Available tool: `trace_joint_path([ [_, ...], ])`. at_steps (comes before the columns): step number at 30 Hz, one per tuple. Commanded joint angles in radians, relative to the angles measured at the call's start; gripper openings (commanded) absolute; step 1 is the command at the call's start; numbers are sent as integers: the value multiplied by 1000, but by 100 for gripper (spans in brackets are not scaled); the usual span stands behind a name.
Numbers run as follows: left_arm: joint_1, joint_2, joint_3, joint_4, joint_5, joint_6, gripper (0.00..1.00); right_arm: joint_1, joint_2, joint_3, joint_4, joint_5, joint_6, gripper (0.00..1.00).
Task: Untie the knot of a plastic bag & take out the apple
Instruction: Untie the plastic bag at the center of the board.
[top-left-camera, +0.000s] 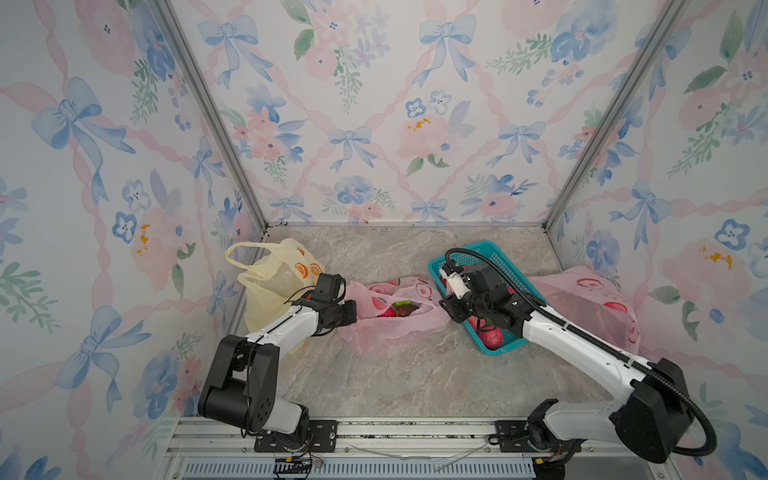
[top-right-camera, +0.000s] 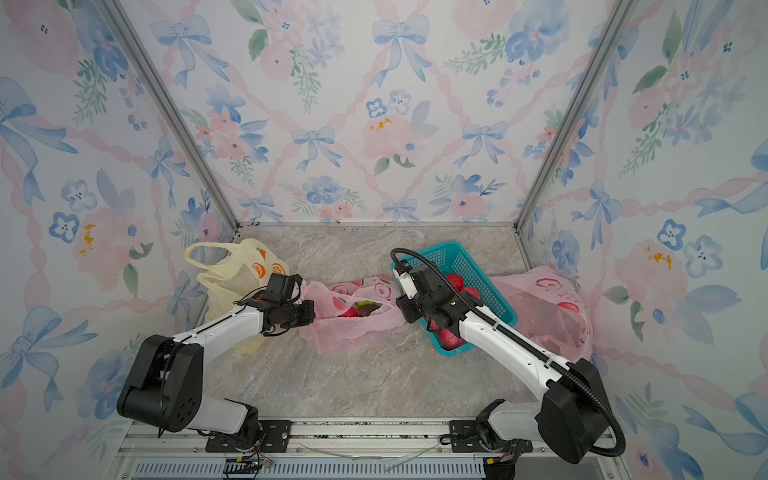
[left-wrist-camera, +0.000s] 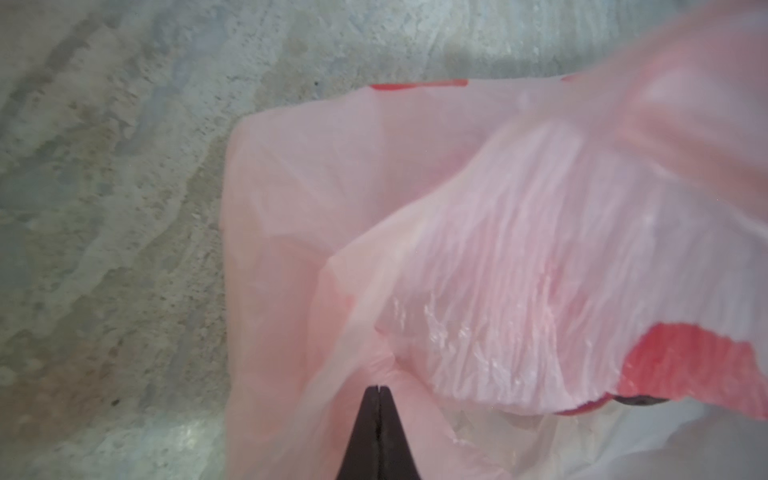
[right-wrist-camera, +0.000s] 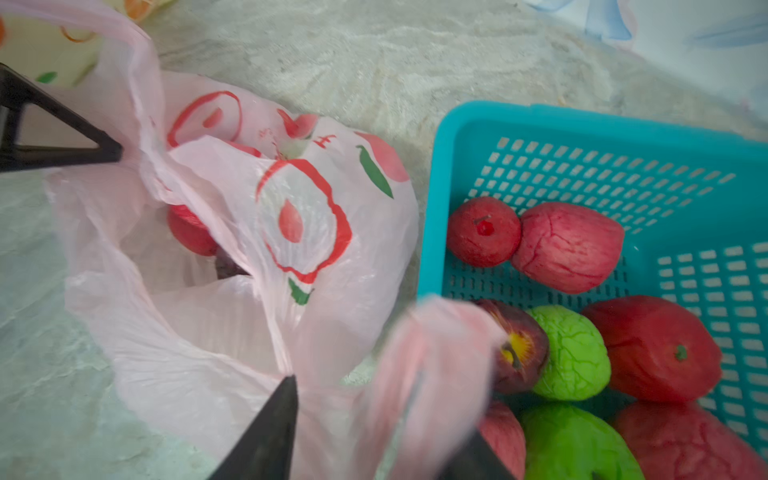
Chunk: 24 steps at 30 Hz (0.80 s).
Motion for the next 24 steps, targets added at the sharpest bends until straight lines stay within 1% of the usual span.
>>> trace_joint_path([
  [1,-43,-40,-9,14,-5,-19,0,16,-80,79,-16,-139,60,56],
  [4,-71,-52,-1,18,0,-26,0,72,-116,139,-12,-131,59,59],
  [8,-92,-62,10,26,22,-34,0,191,-73,249,-54,-82,35,59],
  [9,-98,-64,15,31,33,-37,0,212,-47,275,-63,-76,39,56],
  [10,-102,-64,19,35,41,-40,0,227,-18,293,-64,-78,51,49],
  [12,-111,-65,30,35,57,-43,0,250,61,320,-55,-88,98,31],
  [13,-114,-65,35,35,66,-46,0,261,95,319,-44,-80,120,27],
  [15,-121,-65,44,43,80,-50,0,280,173,310,-19,-48,164,24],
  [19,-133,-55,61,63,128,-65,0,313,296,302,10,44,204,19],
  [24,-154,-37,76,65,174,-73,0,319,381,302,43,109,227,18],
])
